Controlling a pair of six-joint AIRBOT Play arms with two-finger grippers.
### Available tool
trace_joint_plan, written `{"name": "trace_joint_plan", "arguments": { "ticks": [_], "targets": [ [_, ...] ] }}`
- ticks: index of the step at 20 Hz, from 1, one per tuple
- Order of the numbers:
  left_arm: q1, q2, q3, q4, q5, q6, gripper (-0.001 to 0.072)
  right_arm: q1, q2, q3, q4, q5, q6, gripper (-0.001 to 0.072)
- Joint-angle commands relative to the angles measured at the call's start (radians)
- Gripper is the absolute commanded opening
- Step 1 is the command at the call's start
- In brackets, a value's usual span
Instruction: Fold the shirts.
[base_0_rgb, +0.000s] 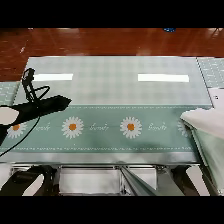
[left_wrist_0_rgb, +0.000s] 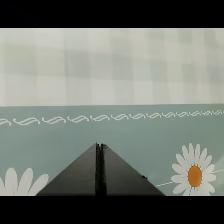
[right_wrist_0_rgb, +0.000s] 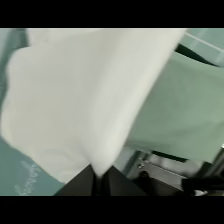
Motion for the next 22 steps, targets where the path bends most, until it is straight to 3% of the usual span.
{"name": "trace_joint_plan", "arguments": {
  "ticks": [1, 2, 3, 4, 5, 9, 11, 12, 14, 15, 17, 18, 20, 22],
  "targets": [
    [0.0, -0.002, 0.0, 0.0, 0.014, 0.003, 0.0015, -0.203, 0.069, -0.153, -0.151, 0.014, -0.054, 0.0021],
    [0.0, -0.005, 0.0, 0.0, 0.014, 0.003, 0.0015, -0.208, 0.073, -0.187, -0.145, 0.001, -0.054, 0.0031],
    [0.0, -0.009, 0.0, 0.0, 0.014, 0.003, 0.0015, -0.205, 0.071, -0.219, -0.163, -0.007, -0.066, 0.0157],
    [0.0, -0.014, 0.0, 0.001, 0.014, 0.003, 0.0015, -0.206, 0.061, -0.243, -0.173, -0.007, -0.071, 0.0353],
    [0.0, -0.022, 0.0, 0.001, 0.019, 0.003, 0.0015, -0.205, 0.043, -0.249, -0.171, -0.013, -0.086, 0.0414],
    [0.063, -0.08, 0.084, 0.002, 0.063, 0.047, 0.0015, -0.205, -0.015, -0.203, 0.043, -0.174, -0.072, 0.0371],
    [0.131, -0.121, 0.24, 0.002, 0.032, 0.048, 0.0015, -0.205, -0.07, -0.117, 0.357, -0.33, -0.103, 0.0086],
    [0.159, -0.149, 0.346, 0.002, 0.006, 0.048, 0.0015, -0.186, -0.099, -0.074, 0.567, -0.423, -0.176, 0.002],
    [0.169, -0.22, 0.581, 0.001, -0.034, 0.048, 0.0014, -0.008, -0.169, 0.045, 0.849, -0.613, -0.269, 0.002],
    [0.153, -0.269, 0.703, 0.001, -0.066, 0.047, 0.0014, 0.132, -0.206, 0.117, 0.887, -0.668, -0.328, 0.002],
    [0.095, -0.382, 0.951, 0.005, -0.204, 0.043, 0.0013, 0.483, -0.288, 0.263, 0.794, -0.719, -0.428, 0.002],
    [0.048, -0.432, 1.043, 0.024, -0.293, 0.027, 0.0013, 0.673, -0.329, 0.304, 0.627, -0.729, -0.455, 0.002],
    [-0.063, -0.475, 1.055, 0.164, -0.35, -0.035, 0.0013, 1.0, -0.405, 0.302, 0.25, -0.703, -0.377, 0.002],
    [-0.141, -0.496, 0.929, 0.425, -0.338, -0.141, 0.0014, 1.217, -0.499, 0.259, -0.044, -0.66, -0.3, 0.0019]
  ]
}}
